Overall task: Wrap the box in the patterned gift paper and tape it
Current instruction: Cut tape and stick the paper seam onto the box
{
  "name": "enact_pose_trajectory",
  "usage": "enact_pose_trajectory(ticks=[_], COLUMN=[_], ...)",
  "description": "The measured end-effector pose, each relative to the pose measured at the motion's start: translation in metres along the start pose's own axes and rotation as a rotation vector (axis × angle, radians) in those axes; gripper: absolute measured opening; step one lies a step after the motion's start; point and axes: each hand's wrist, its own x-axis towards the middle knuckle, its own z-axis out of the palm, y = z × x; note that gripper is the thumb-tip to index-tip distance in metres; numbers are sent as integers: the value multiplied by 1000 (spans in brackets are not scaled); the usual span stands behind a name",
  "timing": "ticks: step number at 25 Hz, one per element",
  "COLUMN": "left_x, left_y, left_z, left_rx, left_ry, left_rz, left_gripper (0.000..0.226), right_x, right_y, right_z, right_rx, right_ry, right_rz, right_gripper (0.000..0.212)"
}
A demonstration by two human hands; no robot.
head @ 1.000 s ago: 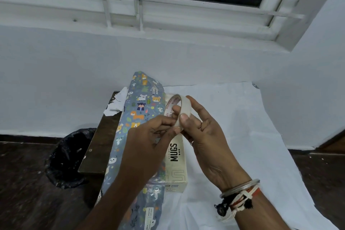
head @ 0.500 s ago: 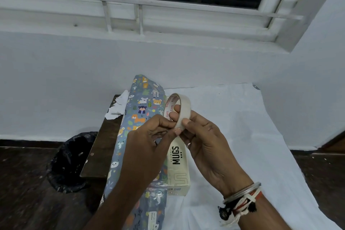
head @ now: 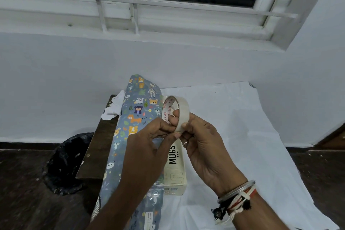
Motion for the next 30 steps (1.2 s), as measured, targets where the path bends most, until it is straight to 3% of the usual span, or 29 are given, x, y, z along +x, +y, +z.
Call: enact_pose_trajectory(ticks=[11, 15, 17, 19, 24, 27, 30], left_x=[-3, 0, 2, 5, 7, 6, 4], left_y=[4, 8, 9, 8, 3, 2, -2], left_z=[1, 0, -1, -4, -9, -9, -7], left_rx=[-2, -52, -87, -74, 0, 28, 60], left_ry=[10, 4, 11, 11, 1, -3, -7], left_rz=[22, -32, -43, -38, -44, -43, -65], left_gripper=[13, 12, 12, 11, 12, 15, 13], right_x=[0, 0, 0, 0, 6, 9, 13], right_y=[5, 0, 1, 5, 4, 5, 4], right_z=[-5, -10, -15, -21, -38, -37, -37], right_rx=[-28, -14, -225, -593, -1190, -1463, -1632], right_ry=[28, -63, -30, 81, 179, 202, 188], right_rz=[-3, 1, -132, -364, -921, -1024, -929], right_gripper=[43, 36, 38, 44, 6, 8, 10])
